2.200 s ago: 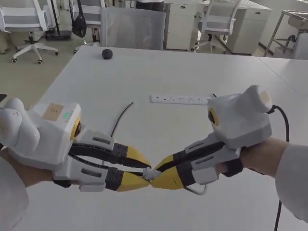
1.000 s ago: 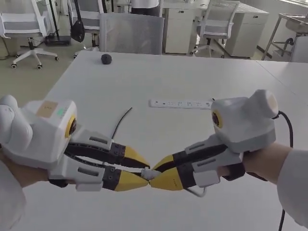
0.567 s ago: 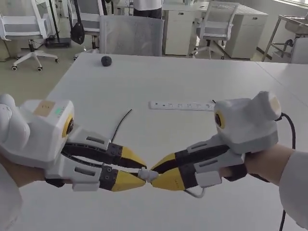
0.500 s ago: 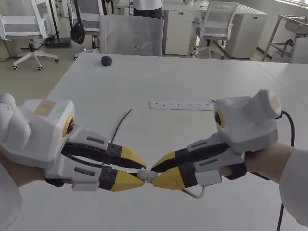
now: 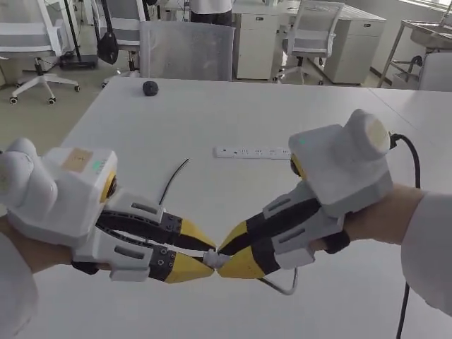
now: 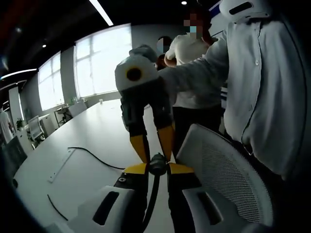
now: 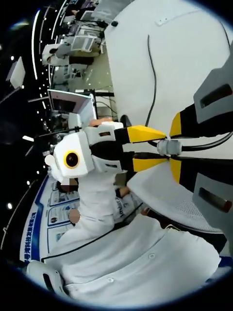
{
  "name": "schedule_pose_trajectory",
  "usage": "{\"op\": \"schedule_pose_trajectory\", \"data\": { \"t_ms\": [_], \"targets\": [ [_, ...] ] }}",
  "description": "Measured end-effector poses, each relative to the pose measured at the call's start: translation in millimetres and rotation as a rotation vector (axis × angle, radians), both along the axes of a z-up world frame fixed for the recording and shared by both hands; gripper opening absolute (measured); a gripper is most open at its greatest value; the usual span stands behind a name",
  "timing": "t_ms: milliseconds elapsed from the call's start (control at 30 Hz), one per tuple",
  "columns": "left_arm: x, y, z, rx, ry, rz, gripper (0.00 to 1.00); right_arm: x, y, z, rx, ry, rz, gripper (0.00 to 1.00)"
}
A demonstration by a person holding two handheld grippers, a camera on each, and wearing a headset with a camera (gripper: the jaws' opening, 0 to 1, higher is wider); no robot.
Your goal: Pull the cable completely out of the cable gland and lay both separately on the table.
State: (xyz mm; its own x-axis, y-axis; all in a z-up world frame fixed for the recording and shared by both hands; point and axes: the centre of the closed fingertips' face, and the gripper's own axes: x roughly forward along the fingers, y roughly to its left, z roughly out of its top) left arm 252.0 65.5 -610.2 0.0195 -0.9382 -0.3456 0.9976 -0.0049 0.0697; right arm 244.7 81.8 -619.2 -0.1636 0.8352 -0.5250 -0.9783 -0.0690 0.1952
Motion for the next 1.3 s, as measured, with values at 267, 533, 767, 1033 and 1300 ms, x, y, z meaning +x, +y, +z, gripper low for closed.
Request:
{"op": "schedule_pose_trajectory", "data": {
  "t_ms": [267, 533, 767, 1033, 1300],
  "targets": [
    [1.6, 1.0, -0.3, 0.008, 0.001, 0.002, 0.14, 1.0, -1.4, 0.5, -0.022, -0.026, 0.003, 0.09],
    [3.7, -1.3, -2.0, 0.021, -0.002, 0.007, 0.14, 2.1, -4.9, -4.4, -0.059, -0.064, 0.012, 0.12],
    [3.4, -4.6, -3.0, 0.040, -0.023, -0.010, 0.14, 6.7, -4.4, -4.8, -0.075, -0.032, 0.023, 0.11],
    [3.7, -5.0, 1.8, 0.037, -0.051, -0.015, 0.14, 5.4, -3.5, -3.2, -0.078, 0.062, 0.025, 0.09],
    [1.4, -6.0, 5.7, 0.033, -0.066, -0.023, 0.14, 2.2, -4.9, -1.7, -0.077, 0.110, 0.034, 0.09]
  ]
}}
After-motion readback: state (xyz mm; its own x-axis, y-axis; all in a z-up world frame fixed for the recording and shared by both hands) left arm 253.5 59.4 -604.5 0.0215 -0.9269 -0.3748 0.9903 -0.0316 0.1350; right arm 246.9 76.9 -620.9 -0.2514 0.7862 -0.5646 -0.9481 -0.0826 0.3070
